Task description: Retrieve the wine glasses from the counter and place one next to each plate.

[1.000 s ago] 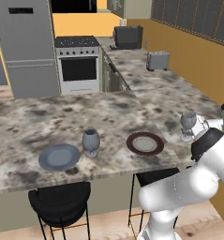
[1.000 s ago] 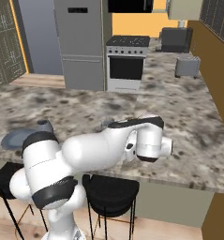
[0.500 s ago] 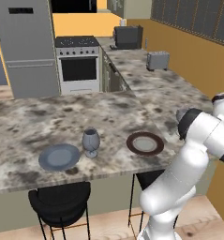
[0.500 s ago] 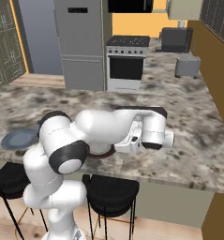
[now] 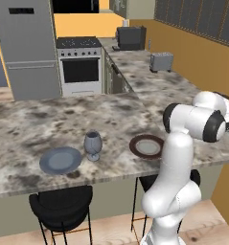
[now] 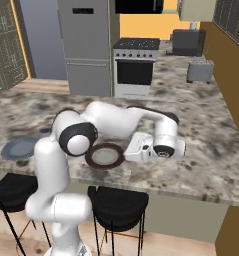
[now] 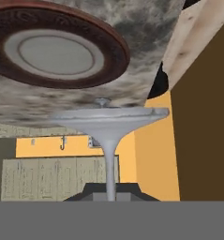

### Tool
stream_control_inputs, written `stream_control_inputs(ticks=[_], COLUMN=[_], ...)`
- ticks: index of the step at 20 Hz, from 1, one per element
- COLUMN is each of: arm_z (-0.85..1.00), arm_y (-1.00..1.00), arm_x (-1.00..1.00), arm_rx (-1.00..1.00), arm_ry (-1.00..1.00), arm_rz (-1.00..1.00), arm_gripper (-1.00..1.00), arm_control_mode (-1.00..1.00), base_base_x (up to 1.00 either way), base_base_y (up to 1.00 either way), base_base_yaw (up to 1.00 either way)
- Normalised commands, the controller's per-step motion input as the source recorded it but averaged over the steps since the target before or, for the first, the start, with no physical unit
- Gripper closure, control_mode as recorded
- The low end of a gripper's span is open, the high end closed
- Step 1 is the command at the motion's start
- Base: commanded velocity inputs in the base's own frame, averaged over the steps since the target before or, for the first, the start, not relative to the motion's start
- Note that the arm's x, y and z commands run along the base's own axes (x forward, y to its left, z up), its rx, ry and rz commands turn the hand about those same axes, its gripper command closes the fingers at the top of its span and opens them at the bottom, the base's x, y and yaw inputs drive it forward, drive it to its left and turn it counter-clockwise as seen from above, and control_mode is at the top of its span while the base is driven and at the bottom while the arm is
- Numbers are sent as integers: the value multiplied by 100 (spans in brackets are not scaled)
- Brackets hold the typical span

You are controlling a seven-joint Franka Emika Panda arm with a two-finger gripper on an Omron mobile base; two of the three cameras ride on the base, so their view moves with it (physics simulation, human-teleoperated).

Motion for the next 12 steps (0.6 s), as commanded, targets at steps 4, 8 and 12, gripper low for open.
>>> stream_control_inputs(ticks=[4,8,12], arm_z=[-25,-22,-24], arm_y=[0,5,14], arm_x=[9,24,23], arm_rx=[4,0,0], arm_ry=[6,15,13], arm_rz=[2,0,0], arm_gripper=[100,100,100], arm_control_mode=[-100,-100,-100], base_base_x=[0,0,0], base_base_y=[0,0,0], base_base_yaw=[0,0,0])
